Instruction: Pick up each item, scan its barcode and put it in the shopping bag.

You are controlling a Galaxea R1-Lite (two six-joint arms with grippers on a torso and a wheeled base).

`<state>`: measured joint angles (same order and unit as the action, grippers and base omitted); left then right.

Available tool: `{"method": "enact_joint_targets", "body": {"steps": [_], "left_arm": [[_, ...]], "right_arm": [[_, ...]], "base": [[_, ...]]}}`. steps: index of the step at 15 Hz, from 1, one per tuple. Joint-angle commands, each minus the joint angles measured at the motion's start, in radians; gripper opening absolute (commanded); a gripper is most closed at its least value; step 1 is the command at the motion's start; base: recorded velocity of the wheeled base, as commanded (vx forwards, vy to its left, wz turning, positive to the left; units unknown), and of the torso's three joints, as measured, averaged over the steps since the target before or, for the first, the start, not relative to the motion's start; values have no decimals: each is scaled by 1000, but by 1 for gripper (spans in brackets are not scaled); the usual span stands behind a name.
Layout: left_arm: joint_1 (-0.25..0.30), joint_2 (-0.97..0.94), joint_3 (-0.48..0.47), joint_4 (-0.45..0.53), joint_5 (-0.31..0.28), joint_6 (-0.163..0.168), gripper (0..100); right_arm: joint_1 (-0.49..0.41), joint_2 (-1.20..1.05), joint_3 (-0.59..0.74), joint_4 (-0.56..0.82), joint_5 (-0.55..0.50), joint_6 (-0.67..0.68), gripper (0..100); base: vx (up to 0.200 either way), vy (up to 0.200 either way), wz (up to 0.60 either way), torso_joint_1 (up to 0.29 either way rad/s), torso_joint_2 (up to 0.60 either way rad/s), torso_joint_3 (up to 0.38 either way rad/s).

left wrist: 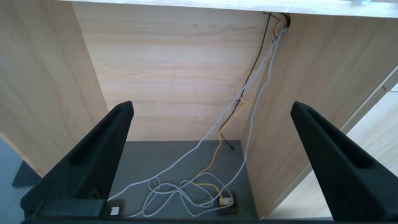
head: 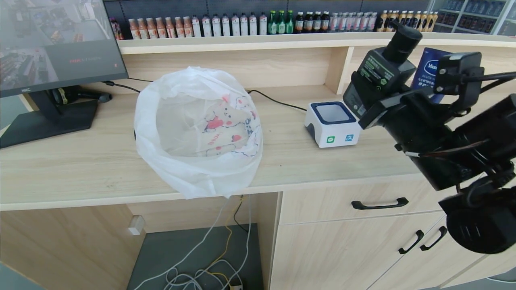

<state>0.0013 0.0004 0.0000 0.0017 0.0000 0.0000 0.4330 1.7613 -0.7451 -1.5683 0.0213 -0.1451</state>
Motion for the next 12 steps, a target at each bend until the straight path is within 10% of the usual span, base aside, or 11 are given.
{"method": "enact_joint_targets", "body": {"steps": [1, 5, 12], "left_arm": [[0, 0, 0, 0, 0, 0, 100], [0, 0, 0, 0, 0, 0, 100], [-1, 0, 0, 0, 0, 2, 100]], "right_arm": [[15, -164, 184, -3, -18, 61, 0], [13, -269, 423, -3, -30, 110, 0], [13, -157, 213, -3, -40, 94, 0]], "base": [[0, 0, 0, 0, 0, 0], [0, 0, 0, 0, 0, 0], [0, 0, 0, 0, 0, 0]]}}
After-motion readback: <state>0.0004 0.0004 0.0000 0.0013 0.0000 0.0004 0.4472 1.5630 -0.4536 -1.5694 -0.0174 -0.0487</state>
